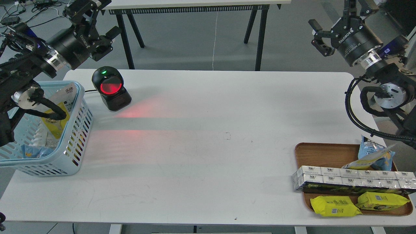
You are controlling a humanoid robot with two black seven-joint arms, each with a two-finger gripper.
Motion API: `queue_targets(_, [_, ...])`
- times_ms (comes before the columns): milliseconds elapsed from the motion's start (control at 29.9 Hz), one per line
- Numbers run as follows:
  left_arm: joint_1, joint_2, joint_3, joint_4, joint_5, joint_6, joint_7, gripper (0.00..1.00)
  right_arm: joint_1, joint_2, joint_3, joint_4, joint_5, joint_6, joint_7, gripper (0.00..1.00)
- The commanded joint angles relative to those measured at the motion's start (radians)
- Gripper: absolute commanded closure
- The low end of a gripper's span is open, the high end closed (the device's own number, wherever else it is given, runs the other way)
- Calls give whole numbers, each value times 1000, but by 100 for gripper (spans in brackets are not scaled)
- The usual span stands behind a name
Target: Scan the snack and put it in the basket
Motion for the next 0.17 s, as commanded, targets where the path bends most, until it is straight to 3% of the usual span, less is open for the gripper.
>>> queue_targets(0, [1, 0, 0, -1, 0, 0, 0, 2, -5, 11, -3, -1, -1, 0, 0, 1])
queue_targets(134, [1, 3, 0, -1, -3, 0, 0, 2, -24, 23, -6, -14, -1, 0, 0, 1])
